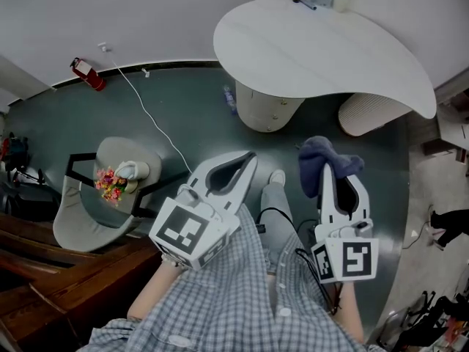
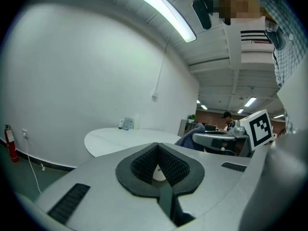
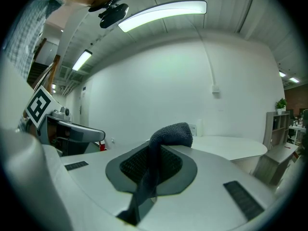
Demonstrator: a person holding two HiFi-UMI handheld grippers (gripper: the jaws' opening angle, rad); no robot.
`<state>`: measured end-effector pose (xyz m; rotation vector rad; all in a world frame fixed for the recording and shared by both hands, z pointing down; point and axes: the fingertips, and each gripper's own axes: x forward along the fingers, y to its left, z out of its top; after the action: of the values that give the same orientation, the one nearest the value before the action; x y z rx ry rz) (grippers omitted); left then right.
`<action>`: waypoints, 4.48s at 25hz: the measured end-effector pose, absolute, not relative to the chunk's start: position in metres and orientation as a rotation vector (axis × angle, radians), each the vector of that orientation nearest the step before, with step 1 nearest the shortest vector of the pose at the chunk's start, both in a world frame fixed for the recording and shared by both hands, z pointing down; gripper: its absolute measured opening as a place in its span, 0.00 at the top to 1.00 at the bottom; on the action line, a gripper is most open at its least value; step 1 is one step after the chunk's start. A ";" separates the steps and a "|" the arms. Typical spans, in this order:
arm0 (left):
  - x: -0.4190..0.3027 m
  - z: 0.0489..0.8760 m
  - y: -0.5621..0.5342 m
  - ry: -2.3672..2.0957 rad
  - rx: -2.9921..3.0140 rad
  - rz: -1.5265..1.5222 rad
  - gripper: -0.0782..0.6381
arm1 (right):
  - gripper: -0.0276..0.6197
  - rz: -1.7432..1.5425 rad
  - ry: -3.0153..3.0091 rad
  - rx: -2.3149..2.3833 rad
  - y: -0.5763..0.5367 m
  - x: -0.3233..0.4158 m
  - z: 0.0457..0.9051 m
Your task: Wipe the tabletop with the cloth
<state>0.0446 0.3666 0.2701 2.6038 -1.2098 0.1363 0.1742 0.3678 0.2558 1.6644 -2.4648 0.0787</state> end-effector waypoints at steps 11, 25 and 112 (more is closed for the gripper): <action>0.038 0.267 0.318 -1.323 2.567 0.117 0.88 | 0.92 0.049 -2.527 1.597 0.305 0.176 0.253; 0.058 0.269 0.222 -1.417 2.454 0.059 0.88 | 0.92 0.076 -2.578 1.467 0.192 0.198 0.263; -0.019 0.315 0.009 -1.386 2.363 0.197 0.88 | 0.92 0.508 -2.055 1.203 0.043 0.204 0.510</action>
<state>-0.0191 0.0095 0.3152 2.3629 -1.3864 0.1973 0.2035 0.0428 0.5102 1.2035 -2.0547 0.5076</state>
